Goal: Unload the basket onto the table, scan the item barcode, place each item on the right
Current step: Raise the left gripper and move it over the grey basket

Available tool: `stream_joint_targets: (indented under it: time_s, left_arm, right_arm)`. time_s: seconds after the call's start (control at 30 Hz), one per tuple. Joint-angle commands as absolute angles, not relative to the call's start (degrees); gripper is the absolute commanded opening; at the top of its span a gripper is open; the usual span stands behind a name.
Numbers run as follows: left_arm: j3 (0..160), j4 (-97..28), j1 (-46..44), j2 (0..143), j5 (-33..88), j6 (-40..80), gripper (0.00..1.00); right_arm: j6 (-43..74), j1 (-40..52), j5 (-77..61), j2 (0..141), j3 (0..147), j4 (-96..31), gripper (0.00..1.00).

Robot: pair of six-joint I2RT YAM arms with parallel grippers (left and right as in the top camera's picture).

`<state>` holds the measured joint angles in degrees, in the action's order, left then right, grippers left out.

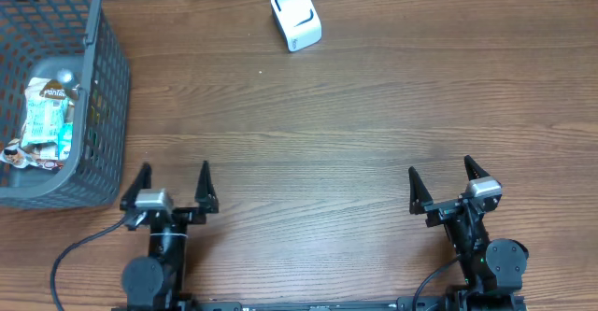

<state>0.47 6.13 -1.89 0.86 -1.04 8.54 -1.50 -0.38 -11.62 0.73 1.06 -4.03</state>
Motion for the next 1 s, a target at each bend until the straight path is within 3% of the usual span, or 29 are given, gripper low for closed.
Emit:
stream_joint_targets:
  time_s: [0.0, 0.13, 0.3, 0.63, 0.97]
  left_arm:
    - [1.2, 14.9, -2.3, 0.3, -0.2, 7.3, 1.0]
    - [4.1, 24.4, -2.3, 0.3, 1.7, 7.3, 0.99]
    - [13.4, 21.9, -2.3, 0.3, 2.7, 7.3, 1.0]
    - [42.2, -6.9, -2.3, 5.6, 2.9, 7.2, 1.0]
    - [74.0, -34.5, -2.3, 26.9, 10.7, 3.0, 1.0]
  right_arm:
    - [-1.6, -0.6, -11.7, 0.2, 0.4, -3.7, 1.0]
    - [-1.6, -0.6, -11.7, 0.2, 0.4, -3.7, 1.0]
    - [-1.6, -0.6, -11.7, 0.2, 0.4, -3.7, 1.0]
    - [-1.6, -0.6, -11.7, 0.2, 0.4, -3.7, 1.0]
    - [-1.6, -0.6, -11.7, 0.2, 0.4, -3.7, 1.0]
